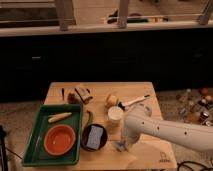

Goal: Wipe table surface with towel

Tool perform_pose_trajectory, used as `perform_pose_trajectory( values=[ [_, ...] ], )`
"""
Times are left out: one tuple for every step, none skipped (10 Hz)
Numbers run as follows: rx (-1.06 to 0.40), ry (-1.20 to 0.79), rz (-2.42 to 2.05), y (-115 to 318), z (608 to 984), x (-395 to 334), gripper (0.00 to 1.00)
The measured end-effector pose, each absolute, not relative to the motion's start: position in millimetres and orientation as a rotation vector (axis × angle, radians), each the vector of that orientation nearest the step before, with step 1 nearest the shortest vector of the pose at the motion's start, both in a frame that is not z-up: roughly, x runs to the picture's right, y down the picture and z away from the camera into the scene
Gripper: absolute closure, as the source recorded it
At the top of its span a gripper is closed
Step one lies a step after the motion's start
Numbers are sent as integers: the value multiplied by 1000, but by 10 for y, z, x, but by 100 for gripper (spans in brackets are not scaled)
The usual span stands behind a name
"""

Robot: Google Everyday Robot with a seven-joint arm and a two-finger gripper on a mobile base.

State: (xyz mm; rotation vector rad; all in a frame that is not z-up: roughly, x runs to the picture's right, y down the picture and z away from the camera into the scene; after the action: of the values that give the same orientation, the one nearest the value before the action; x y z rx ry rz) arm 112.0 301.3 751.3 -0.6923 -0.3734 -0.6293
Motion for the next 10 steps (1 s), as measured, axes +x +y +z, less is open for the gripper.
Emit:
perform_pose_trajectory(
  values=[
    [-723,-383,-640,3127,7434,1160,100],
    [-742,-380,-640,3171,7406,1211,100],
    [-758,-374,-637,3208,7387,1287,100],
    [-773,-352,-619,3237,7368,1440,100],
    [-777,-328,-598,3242,7361,1573,100],
    [-777,-307,-584,3235,7363,1650,100],
    [-772,-277,-569,3209,7373,1725,100],
    [-757,-258,-560,3155,7409,1766,100],
    [-745,-248,-551,3110,7443,1789,100],
    [-728,-236,-548,3045,7501,1813,100]
  ],
)
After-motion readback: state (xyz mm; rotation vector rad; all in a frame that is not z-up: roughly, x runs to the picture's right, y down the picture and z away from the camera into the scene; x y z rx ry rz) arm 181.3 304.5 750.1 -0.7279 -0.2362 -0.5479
